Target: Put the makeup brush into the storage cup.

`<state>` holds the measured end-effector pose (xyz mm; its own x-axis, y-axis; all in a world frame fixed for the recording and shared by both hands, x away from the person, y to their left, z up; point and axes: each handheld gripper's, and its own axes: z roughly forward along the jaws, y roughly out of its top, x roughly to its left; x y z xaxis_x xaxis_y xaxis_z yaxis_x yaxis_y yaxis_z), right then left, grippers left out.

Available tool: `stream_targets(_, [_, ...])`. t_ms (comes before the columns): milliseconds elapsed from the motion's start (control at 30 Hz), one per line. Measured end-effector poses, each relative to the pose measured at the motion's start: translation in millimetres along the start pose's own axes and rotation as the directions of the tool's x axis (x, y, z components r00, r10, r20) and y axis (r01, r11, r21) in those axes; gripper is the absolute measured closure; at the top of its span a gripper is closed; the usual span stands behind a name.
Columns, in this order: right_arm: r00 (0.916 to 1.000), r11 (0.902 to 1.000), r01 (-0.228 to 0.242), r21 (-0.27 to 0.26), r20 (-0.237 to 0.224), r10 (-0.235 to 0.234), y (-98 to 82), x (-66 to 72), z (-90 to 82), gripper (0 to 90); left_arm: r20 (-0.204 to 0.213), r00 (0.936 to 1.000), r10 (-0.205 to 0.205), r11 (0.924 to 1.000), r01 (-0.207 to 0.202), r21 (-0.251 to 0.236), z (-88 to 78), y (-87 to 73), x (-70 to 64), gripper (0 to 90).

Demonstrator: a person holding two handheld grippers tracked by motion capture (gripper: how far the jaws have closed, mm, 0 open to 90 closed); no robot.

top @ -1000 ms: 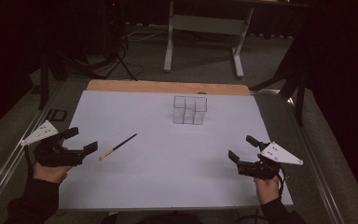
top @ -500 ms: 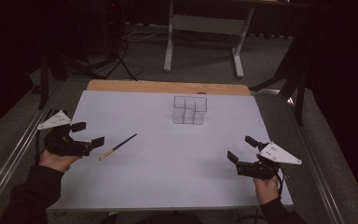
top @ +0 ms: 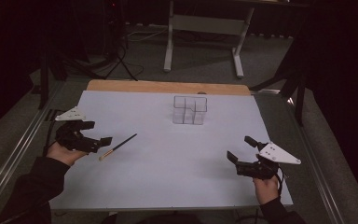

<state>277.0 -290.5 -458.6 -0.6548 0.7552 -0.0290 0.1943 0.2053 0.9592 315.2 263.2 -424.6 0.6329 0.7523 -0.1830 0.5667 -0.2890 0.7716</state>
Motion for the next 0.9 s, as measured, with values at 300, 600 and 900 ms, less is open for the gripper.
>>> stream_targets(300, [1.0, 1.0, -0.007, 0.0, -0.006, 0.007, 0.5, 0.2, -0.2, 11.1, 0.005, 0.9999, 0.011, 0.9985, -0.011, 0.054, 11.5, 6.6, 3.9, 0.8])
stream_targets(600, [0.9999, 1.0, -0.008, 0.0, -0.009, 0.008, 0.6, 0.6, 0.4, 11.1, 0.028, 0.9987, 0.042, 0.9861, -0.046, 0.16, 30.8, 5.2, 4.1, 2.1])
stream_targets(900, [0.9999, 1.0, -0.006, 0.002, -0.01, 0.006, 0.4, 1.0, 1.0, 11.1, 0.049, 0.9967, 0.064, 0.9698, -0.074, 0.232, 46.1, 5.7, 5.3, 7.9])
